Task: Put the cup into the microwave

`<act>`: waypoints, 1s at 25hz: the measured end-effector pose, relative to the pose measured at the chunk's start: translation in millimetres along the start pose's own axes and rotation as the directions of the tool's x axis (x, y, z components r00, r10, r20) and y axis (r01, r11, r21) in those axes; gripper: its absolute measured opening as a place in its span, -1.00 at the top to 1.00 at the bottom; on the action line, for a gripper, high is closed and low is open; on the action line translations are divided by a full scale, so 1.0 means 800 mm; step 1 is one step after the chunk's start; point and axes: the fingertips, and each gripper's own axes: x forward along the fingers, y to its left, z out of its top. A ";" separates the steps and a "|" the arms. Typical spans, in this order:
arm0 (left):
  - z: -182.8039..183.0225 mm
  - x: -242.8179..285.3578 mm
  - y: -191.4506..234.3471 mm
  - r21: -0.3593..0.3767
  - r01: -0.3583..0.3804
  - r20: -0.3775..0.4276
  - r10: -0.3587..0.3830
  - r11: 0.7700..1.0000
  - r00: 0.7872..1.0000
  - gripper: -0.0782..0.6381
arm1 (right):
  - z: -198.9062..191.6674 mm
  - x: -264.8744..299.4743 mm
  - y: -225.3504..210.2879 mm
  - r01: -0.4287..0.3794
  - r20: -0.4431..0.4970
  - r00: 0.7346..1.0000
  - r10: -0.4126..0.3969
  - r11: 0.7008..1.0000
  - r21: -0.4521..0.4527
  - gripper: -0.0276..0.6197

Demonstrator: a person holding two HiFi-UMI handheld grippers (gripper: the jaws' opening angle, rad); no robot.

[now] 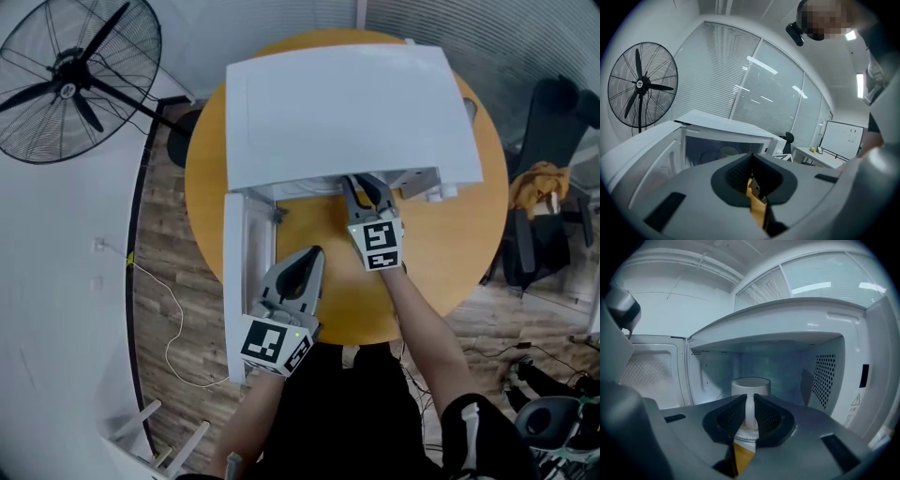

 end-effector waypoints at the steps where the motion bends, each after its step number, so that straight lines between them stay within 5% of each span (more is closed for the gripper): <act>1: 0.000 0.000 0.000 -0.002 0.003 0.001 -0.003 1.000 1.000 0.79 | 0.000 0.003 -0.001 0.002 0.003 1.000 -0.002 1.000 0.001 0.73; 25: -0.008 -0.012 0.004 -0.004 0.016 -0.012 -0.016 1.000 1.000 0.79 | 0.008 0.060 -0.009 0.069 0.031 0.997 -0.068 0.998 -0.004 0.74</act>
